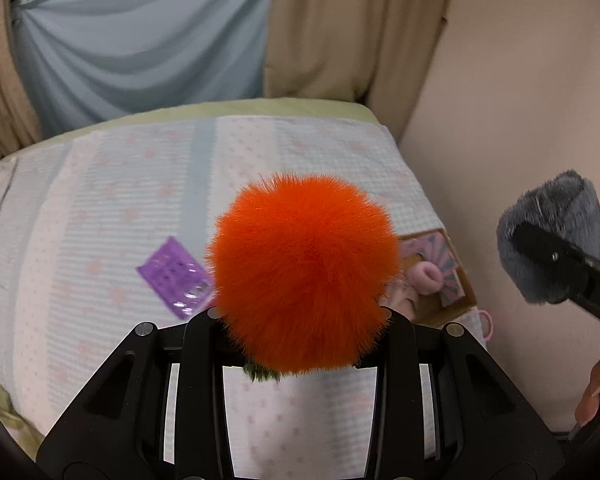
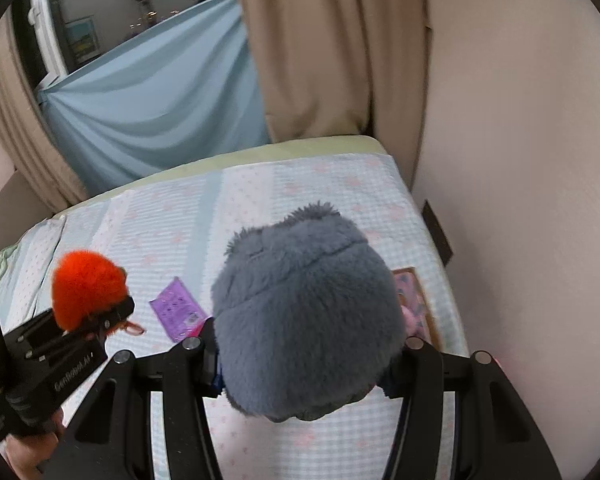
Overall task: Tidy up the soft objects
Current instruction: 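Carry pompom and grey fuzzy item into the box and open both tools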
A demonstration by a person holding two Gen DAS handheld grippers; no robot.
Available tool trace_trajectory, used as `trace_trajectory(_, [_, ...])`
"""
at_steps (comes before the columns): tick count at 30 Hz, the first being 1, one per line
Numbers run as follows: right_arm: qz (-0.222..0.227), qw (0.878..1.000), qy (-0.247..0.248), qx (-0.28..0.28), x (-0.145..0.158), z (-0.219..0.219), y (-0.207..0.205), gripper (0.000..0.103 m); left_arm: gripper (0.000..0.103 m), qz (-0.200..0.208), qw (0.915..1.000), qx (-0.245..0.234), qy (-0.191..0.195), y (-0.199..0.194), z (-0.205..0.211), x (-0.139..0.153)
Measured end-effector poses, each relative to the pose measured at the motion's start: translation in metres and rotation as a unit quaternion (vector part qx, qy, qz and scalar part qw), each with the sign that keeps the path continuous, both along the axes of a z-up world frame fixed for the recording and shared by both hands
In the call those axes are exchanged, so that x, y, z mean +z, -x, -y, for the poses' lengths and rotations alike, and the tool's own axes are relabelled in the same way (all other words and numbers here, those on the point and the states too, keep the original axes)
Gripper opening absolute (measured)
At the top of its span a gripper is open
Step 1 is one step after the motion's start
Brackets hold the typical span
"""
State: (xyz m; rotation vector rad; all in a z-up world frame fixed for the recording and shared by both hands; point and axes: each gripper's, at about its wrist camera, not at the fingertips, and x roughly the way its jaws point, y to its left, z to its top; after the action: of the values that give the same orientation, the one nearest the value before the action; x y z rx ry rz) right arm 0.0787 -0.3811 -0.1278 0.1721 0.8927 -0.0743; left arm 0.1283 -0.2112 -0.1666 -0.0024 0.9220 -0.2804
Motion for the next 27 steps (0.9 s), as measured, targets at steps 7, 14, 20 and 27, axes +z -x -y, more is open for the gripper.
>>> trace_trajectory(7, [-0.046, 0.999, -0.016, -0.024, -0.026, 0.068, -0.020, 0.051, 0.030, -0.034, 0.9990, -0.028, -0.005, -0.015, 0.055, -0.032])
trace_trajectory(14, [-0.099, 0.994, -0.040, -0.023, -0.074, 0.100, -0.059, 0.051, 0.030, -0.081, 0.9957, -0.042, -0.020, -0.042, 0.094, -0.082])
trace_trajectory(20, [-0.146, 0.987, -0.065, -0.013, -0.123, 0.106, -0.090, 0.051, 0.030, -0.111, 0.9924, -0.044, -0.033, -0.074, 0.113, -0.118])
trace_trajectory(27, [-0.206, 0.973, -0.107, -0.003, -0.187, 0.109, -0.121, 0.051, 0.030, -0.185, 0.9793, -0.046, -0.069, -0.103, 0.129, -0.191])
